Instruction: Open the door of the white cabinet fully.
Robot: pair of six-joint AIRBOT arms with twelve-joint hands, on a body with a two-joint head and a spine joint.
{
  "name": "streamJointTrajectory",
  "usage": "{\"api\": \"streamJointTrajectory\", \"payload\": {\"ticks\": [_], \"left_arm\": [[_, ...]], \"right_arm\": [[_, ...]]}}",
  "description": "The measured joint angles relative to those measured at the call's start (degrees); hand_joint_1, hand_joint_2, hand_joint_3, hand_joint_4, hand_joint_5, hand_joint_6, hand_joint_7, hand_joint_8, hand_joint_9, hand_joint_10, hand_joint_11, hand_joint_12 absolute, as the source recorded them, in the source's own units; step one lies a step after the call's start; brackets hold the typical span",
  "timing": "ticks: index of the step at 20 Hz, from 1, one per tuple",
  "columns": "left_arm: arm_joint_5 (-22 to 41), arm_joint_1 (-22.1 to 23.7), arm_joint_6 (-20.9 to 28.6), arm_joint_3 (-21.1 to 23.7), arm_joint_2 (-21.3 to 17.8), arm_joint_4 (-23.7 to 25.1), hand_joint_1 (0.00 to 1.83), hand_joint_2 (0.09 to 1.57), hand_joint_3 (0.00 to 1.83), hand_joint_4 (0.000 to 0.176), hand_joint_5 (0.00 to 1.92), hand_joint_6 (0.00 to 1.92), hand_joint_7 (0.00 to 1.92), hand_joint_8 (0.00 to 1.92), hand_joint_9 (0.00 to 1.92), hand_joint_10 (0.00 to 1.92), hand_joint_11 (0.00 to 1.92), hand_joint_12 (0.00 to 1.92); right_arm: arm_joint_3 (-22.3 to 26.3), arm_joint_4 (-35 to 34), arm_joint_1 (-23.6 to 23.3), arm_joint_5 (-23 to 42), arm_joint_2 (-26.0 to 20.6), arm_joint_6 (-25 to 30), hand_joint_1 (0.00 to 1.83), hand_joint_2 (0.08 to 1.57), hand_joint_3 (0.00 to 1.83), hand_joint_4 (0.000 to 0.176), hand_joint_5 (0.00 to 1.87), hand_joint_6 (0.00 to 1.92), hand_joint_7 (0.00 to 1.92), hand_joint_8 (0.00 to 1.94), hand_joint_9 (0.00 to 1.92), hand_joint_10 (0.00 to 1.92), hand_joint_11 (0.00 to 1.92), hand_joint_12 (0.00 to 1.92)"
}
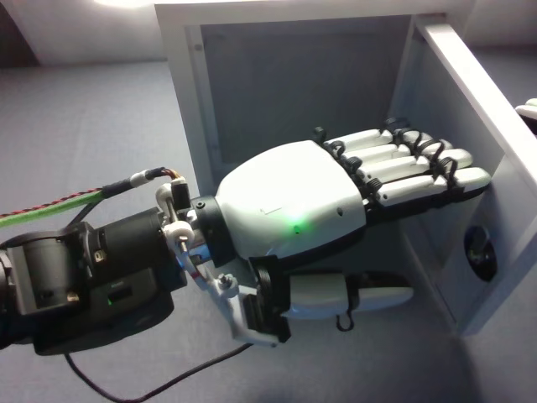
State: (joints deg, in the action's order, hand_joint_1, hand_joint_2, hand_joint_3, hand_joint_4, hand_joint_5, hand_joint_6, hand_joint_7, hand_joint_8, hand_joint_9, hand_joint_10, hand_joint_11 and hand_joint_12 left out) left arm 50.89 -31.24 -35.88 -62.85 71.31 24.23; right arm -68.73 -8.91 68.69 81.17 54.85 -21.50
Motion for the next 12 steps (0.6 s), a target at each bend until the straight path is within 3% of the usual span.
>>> {"api": "streamJointTrajectory", "payload": {"ticks": [2, 3, 6, 7, 8, 10, 12], "left_arm": [[-0.1, 0.0, 0.0, 0.0, -0.5, -0.2, 0.4, 1.37, 0.0, 0.0, 0.12, 0.0, 0.11, 0.01, 0.1, 0.01, 0.06, 0.22], [-0.1, -0.3, 0.1, 0.4, -1.5, -0.5, 0.55, 1.31, 0.0, 0.0, 0.14, 0.0, 0.15, 0.01, 0.15, 0.01, 0.07, 0.22], [0.3, -3.1, 0.1, 2.2, -6.6, -3.3, 0.59, 1.32, 0.0, 0.0, 0.23, 0.01, 0.22, 0.01, 0.2, 0.01, 0.13, 0.23], [0.6, -4.9, 0.1, 3.0, -8.6, -5.2, 0.38, 1.43, 0.03, 0.0, 0.27, 0.01, 0.24, 0.0, 0.23, 0.01, 0.17, 0.23], [1.2, -6.2, 0.0, 3.3, -9.7, -6.3, 0.38, 1.43, 0.03, 0.0, 0.27, 0.01, 0.24, 0.0, 0.23, 0.01, 0.17, 0.23], [3.1, -9.5, -0.2, 4.5, -12.4, -10.4, 0.2, 1.5, 0.03, 0.0, 0.25, 0.0, 0.24, 0.0, 0.25, 0.01, 0.19, 0.22], [6.6, -12.5, -2.0, 6.1, -14.8, -14.7, 0.31, 1.5, 0.01, 0.0, 0.22, 0.0, 0.2, 0.0, 0.22, 0.0, 0.17, 0.21]], "right_arm": [[0.0, 0.0, 0.0, 0.0, 0.0, 0.0, 0.63, 1.39, 0.0, 0.0, 0.25, 0.0, 0.21, 0.0, 0.16, 0.01, 0.15, 0.04], [0.0, 0.0, 0.0, 0.0, 0.0, 0.0, 0.63, 1.39, 0.0, 0.003, 0.26, 0.0, 0.21, 0.0, 0.16, 0.01, 0.16, 0.04], [0.0, -0.1, 0.0, 0.0, 0.0, 0.0, 0.65, 1.39, 0.0, 0.0, 0.25, 0.0, 0.2, 0.0, 0.16, 0.0, 0.17, 0.05], [-0.1, 0.0, 0.0, 0.0, 0.0, 0.0, 0.65, 1.39, 0.0, 0.0, 0.27, 0.01, 0.22, 0.01, 0.18, 0.01, 0.19, 0.07], [-0.1, 0.0, 0.0, 0.0, 0.0, 0.0, 0.65, 1.39, 0.0, 0.0, 0.27, 0.01, 0.22, 0.01, 0.18, 0.01, 0.19, 0.07], [-0.1, -0.1, 0.0, 0.0, 0.0, 0.0, 0.66, 1.41, 0.01, 0.0, 0.25, 0.0, 0.21, 0.0, 0.15, 0.0, 0.15, 0.05], [-0.1, -0.7, 0.0, 0.3, 0.0, 0.0, 0.65, 1.4, 0.0, 0.0, 0.26, 0.0, 0.23, 0.01, 0.15, 0.0, 0.12, 0.04]]}}
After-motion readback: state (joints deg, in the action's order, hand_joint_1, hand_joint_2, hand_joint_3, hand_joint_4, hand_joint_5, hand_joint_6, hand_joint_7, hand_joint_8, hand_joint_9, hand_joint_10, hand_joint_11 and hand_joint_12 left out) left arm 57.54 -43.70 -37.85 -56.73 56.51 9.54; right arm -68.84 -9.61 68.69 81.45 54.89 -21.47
